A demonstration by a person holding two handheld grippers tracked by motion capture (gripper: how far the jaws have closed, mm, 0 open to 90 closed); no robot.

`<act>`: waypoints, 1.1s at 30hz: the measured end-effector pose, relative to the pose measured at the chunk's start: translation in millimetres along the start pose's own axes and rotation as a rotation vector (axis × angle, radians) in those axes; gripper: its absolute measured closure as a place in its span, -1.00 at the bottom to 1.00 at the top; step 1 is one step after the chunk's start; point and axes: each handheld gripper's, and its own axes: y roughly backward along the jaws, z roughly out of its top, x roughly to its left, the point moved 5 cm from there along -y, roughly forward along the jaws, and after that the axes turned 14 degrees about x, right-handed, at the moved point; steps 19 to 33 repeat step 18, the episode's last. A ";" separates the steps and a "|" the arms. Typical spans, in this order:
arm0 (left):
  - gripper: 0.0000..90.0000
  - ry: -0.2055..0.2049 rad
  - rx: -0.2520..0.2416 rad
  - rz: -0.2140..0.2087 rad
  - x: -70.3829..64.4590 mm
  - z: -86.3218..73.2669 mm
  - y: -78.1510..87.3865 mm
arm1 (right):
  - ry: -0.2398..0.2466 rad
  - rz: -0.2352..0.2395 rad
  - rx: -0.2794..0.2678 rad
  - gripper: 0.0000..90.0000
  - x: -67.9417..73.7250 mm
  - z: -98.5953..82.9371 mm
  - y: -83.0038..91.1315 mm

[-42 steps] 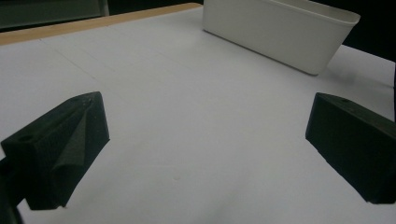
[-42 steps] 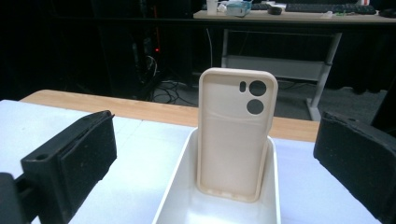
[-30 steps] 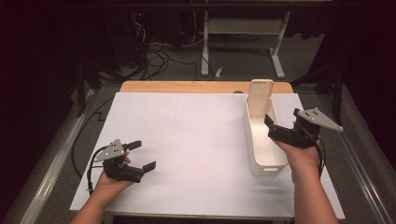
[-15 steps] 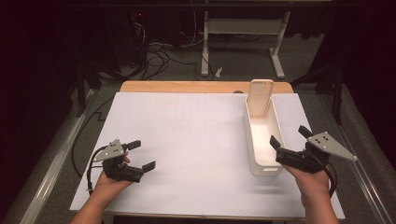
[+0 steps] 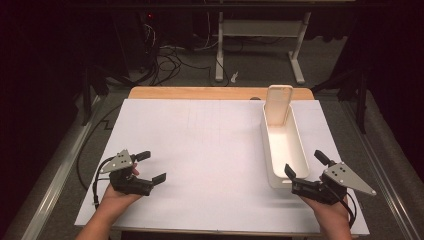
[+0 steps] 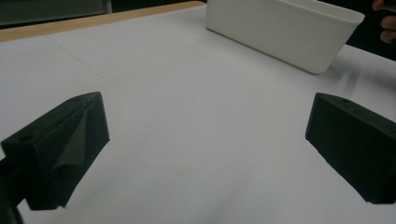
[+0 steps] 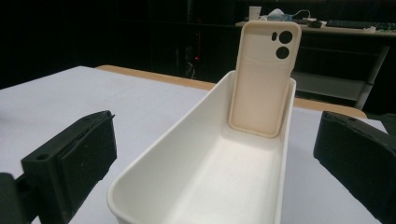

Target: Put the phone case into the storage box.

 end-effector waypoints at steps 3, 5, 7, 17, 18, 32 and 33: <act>-0.99 0.001 -0.002 0.000 -0.3 0.9 1.7 | -0.009 0.007 0.004 -1.00 -1.4 -6.9 1.9; -0.99 0.000 -0.003 -0.004 -1.7 1.4 2.1 | -0.006 0.009 -0.005 -0.99 -2.3 -8.0 3.7; -0.99 -0.002 -0.002 -0.004 -2.4 1.3 1.5 | -0.010 0.012 -0.024 -0.99 -2.8 -7.0 6.2; -0.99 0.006 -0.014 -0.002 -1.8 3.4 4.0 | -0.005 0.014 -0.048 -0.99 0.2 -5.5 9.6; -0.99 0.005 -0.014 -0.003 -1.7 3.4 4.1 | -0.005 0.015 -0.050 -1.00 0.2 -5.5 9.5; -0.99 0.005 -0.014 -0.003 -1.7 3.4 4.1 | -0.005 0.015 -0.050 -1.00 0.2 -5.5 9.5; -0.99 0.005 -0.014 -0.003 -1.7 3.4 4.1 | -0.005 0.015 -0.050 -1.00 0.2 -5.5 9.5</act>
